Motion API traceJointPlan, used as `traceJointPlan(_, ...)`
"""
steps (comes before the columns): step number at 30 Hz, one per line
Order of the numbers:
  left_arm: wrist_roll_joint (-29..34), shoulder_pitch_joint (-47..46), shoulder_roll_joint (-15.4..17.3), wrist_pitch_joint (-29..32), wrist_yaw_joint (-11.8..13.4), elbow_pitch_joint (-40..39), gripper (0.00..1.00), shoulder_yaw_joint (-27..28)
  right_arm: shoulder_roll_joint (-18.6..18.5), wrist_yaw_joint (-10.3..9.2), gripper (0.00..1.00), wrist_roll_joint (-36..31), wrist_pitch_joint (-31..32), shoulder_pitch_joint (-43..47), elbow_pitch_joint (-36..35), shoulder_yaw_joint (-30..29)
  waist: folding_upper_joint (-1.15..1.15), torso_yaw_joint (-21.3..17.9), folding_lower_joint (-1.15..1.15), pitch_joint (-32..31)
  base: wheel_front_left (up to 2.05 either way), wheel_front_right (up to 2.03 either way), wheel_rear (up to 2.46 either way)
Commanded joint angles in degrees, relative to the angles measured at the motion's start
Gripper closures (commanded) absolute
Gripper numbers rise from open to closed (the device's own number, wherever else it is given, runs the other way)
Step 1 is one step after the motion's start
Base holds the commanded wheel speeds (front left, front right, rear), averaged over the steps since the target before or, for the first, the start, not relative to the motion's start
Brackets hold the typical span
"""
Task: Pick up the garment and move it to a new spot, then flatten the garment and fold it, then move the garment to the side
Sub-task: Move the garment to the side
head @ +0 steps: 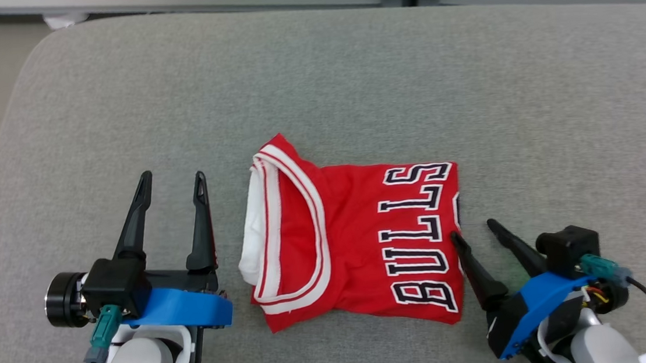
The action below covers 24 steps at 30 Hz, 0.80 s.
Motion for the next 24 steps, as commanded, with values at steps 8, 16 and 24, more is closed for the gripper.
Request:
traceJointPlan(8, 2.06, -1.13, -2.51, -0.31, -1.52, -0.13, 0.00, 1.76, -1.17, 0.02, 1.00, 3.76, 2.19, -4.11, 11.30, 6.31, -0.01, 3.63, -0.01, 2.17, 0.00, 0.00, 0.00)
traceJointPlan(16, 3.79, 1.05, -2.51, -0.31, -2.37, -0.66, 0.00, 3.99, -3.65, -0.05, 1.00, 2.82, -0.60, -3.63, 6.54, 5.73, -0.01, -0.37, -0.01, 0.87, 0.00, 0.00, 0.00)
traceJointPlan(24, 4.91, 2.39, -1.35, -0.32, -2.91, -1.98, 0.00, 5.04, -5.60, -0.01, 1.00, 2.68, -1.11, -0.96, 2.45, 2.45, -0.01, -10.51, -0.01, -0.36, 0.00, 0.00, 0.00)
